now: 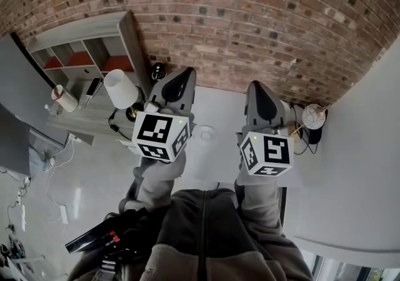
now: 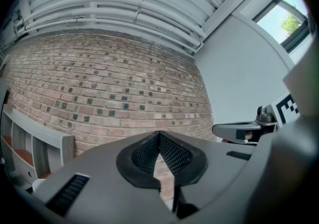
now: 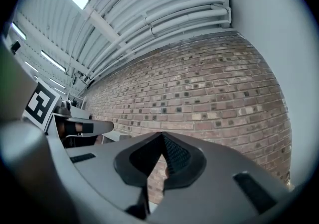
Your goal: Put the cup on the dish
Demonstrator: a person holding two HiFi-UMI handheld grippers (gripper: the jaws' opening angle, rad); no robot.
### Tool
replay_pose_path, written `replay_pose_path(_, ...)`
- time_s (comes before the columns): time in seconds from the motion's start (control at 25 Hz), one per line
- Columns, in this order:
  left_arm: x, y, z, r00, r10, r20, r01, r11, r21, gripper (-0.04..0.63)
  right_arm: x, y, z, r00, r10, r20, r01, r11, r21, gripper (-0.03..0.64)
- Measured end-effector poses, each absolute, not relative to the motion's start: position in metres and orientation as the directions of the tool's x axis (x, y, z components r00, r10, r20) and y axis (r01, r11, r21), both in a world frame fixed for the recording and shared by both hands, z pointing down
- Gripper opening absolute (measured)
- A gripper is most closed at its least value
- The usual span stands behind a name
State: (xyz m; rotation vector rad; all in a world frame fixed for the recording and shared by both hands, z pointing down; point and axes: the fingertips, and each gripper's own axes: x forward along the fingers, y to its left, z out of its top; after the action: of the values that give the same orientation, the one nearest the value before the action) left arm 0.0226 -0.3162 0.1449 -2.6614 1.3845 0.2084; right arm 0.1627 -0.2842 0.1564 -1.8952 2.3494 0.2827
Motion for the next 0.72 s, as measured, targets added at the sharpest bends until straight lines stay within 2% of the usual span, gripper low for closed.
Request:
replay_pose_path(0.48, 0.015, -0.322, 0.127, 0.527, -0.818, -0.232, -0.848, -0.523, -0.085, 0.005, 0.162, -0.284, 0.131, -0.219, -0.933, -0.286, -0.975, 0.203, 0.085, 0.002)
replay_pose_path(0.72, 0.012, -0.328, 0.130, 0.517, -0.826, -0.223, -0.854, -0.514, -0.077, 0.005, 0.161, -0.284, 0.129, -0.227, -0.930, -0.288, -0.973, 0.206, 0.101, 0.002)
